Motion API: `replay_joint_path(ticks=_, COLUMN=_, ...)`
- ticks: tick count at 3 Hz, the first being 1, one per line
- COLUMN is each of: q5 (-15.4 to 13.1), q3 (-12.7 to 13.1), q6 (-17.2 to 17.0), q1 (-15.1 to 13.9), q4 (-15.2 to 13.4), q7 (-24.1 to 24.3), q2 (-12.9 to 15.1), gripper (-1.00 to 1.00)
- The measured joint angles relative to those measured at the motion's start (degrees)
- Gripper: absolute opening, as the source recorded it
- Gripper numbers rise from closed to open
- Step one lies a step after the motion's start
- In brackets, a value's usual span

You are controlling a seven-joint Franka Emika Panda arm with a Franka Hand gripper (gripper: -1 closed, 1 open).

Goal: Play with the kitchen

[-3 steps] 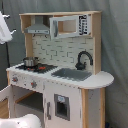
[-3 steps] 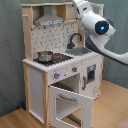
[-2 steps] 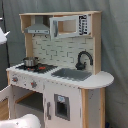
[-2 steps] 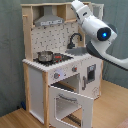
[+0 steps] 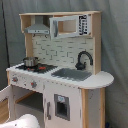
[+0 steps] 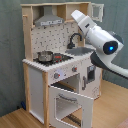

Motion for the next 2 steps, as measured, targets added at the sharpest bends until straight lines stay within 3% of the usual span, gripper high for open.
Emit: replay_joint_path(ticks=2, q5=-6.41, q3=3.78, q6=-0.70, q1=7.72, q4=-5.15, q7=-4.96, q2=-0.34, gripper=1.00)
